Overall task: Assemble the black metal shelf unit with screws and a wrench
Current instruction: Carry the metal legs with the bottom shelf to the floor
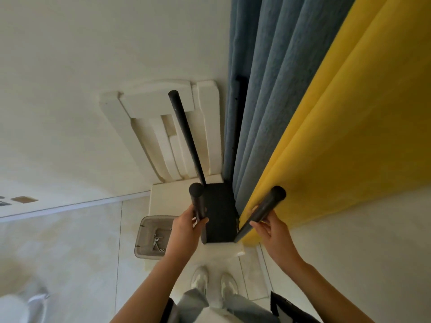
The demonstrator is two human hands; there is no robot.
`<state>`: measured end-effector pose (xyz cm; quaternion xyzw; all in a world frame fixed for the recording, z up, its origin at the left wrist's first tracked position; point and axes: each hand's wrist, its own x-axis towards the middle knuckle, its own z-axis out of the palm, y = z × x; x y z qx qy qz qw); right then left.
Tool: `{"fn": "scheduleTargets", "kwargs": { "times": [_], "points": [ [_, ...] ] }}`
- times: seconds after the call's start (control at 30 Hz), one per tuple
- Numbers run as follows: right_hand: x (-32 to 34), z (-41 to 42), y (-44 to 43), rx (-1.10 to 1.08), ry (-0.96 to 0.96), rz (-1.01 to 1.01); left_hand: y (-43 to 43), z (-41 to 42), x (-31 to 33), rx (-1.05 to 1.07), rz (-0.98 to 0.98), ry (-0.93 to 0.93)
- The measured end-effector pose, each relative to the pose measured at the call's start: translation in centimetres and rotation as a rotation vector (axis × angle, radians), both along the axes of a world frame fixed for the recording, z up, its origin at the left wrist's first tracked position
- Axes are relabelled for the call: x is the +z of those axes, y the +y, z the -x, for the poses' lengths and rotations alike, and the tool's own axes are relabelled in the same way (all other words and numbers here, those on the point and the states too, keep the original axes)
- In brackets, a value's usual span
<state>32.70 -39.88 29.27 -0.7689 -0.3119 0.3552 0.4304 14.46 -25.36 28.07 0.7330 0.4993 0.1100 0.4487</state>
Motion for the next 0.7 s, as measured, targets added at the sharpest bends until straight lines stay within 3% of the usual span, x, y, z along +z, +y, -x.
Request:
{"fn": "scheduleTargets", "kwargs": {
  "times": [0.4, 0.7],
  "points": [
    [4.8, 1.5, 2.3, 0.071, -0.056, -0.209, 1.1, 0.4, 5.3, 0.119, -0.052, -0.174],
    [13.4, 1.3, 4.5, 0.181, -0.036, -0.422, 1.1, 1.7, 14.4, 0.159, -0.276, -0.255]
  ]
}}
